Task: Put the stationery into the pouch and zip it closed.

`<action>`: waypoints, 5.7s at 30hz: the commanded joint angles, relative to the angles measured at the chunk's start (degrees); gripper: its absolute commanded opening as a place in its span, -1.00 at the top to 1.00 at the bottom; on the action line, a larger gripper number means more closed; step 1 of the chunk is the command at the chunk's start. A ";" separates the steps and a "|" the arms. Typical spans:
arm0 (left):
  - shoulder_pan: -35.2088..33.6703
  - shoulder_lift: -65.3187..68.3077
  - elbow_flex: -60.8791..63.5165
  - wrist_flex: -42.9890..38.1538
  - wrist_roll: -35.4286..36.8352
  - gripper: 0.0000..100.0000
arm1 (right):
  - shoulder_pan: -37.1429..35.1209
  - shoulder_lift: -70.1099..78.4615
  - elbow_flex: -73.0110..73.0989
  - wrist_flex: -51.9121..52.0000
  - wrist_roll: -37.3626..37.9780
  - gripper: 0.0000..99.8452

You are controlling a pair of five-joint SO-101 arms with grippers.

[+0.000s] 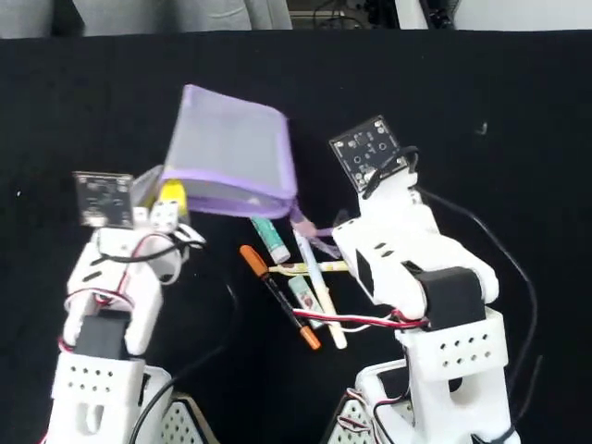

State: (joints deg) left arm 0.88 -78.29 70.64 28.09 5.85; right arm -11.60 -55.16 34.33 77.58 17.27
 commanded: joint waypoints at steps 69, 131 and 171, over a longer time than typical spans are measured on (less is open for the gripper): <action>-21.05 44.40 -44.79 25.76 8.44 0.94 | -11.60 61.76 -9.27 -19.78 -4.04 0.89; -15.16 44.57 -64.92 40.97 18.90 0.94 | -4.04 42.51 -1.98 -37.63 -4.04 0.97; -15.52 65.49 -82.68 47.12 21.01 0.94 | -2.99 81.01 -31.34 -30.86 -1.67 0.72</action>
State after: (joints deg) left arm -15.38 -12.09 -11.91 77.32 26.24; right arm -14.77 25.80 5.76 47.96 14.20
